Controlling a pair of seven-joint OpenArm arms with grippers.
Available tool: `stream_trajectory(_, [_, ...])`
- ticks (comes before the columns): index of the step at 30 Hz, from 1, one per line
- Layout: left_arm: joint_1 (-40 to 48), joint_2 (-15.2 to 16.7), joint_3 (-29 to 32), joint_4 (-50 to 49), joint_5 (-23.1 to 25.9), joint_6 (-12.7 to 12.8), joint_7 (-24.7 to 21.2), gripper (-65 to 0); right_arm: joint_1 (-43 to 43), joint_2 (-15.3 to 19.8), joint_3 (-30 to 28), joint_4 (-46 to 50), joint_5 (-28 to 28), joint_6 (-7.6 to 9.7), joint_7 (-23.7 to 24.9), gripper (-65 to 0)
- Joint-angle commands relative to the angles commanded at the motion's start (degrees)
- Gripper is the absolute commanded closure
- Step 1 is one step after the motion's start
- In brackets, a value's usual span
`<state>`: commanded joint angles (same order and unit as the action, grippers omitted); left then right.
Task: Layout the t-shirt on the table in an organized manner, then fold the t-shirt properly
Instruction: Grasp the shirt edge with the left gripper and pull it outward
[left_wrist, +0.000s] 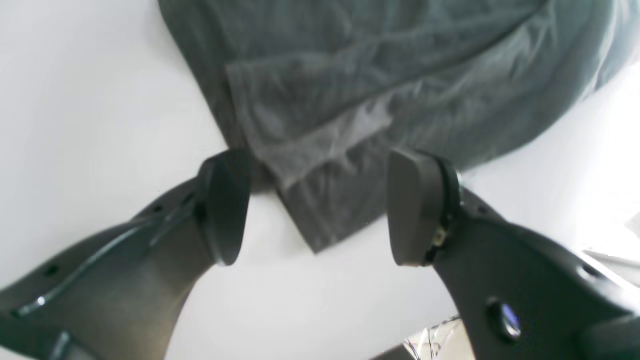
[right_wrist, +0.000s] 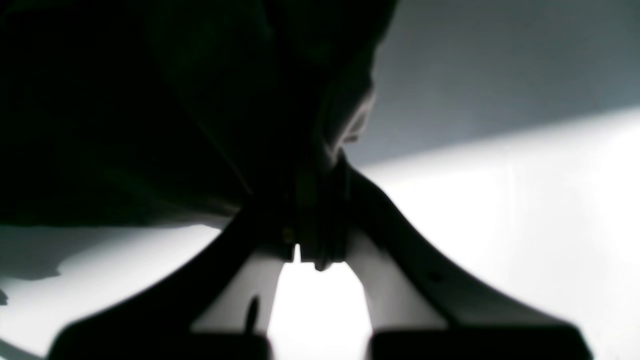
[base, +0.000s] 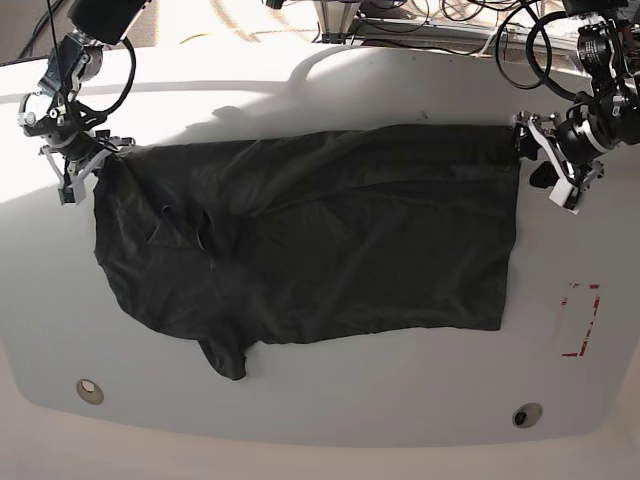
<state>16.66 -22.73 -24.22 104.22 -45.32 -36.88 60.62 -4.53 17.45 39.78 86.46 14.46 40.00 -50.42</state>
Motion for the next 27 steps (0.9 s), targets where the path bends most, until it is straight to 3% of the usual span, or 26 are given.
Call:
stream_trajectory(6, [0.2,1.9,1.2,0.0,3.4,-0.1,0.0,-39.7,-0.1,0.0,0.0,0.0,0.0,0.0,0.0,-0.5])
stream_trajectory(16, [-1.9,7.4,1.5,-0.1,15.3,-0.2,-0.1,-40.0,0.1,0.1,-3.3,0.0,0.0,0.0,0.1,-0.5])
stream_trajectory(27, [-5.8,7.6,1.5,-5.1,21.6,0.0,-0.5,-40.0,0.1,-0.1,-4.0,0.0,0.0,0.0,0.1,-0.5])
